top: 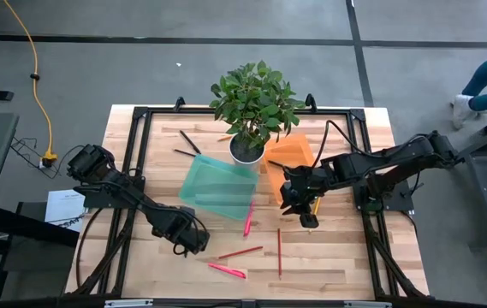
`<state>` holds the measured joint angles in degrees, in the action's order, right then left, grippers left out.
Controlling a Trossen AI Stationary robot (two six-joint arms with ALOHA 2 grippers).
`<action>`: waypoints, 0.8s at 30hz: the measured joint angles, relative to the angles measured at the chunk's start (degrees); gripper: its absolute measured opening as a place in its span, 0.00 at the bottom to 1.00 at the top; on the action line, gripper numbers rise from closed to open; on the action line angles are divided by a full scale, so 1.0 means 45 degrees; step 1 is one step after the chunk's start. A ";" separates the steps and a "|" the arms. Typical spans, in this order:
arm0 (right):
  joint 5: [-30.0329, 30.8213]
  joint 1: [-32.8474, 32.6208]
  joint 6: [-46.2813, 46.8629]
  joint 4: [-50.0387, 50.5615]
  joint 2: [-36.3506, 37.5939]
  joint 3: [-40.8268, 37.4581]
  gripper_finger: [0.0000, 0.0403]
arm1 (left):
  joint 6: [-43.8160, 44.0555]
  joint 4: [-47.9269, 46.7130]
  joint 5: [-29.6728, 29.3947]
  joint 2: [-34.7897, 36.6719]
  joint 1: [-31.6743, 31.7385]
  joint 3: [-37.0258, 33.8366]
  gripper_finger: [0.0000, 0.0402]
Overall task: Sort pens & pencils
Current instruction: Put the bottom black pen into the orange bin
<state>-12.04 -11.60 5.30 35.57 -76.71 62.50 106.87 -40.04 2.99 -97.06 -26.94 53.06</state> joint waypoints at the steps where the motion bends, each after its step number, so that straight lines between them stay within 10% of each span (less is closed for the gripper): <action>1: 0.0001 0.0000 -0.0005 0.0006 0.0000 0.0000 0.21 | 0.0018 0.0205 0.0018 0.0000 -0.0005 -0.0053 0.26; 24: -0.0202 0.0470 -0.0274 0.0049 0.0000 0.0000 0.21 | 0.0015 -0.0686 0.0468 0.0000 -0.0004 -0.0069 0.17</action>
<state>-12.95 -9.48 4.07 35.79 -76.71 62.50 106.94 -43.13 5.09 -97.06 -26.96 52.75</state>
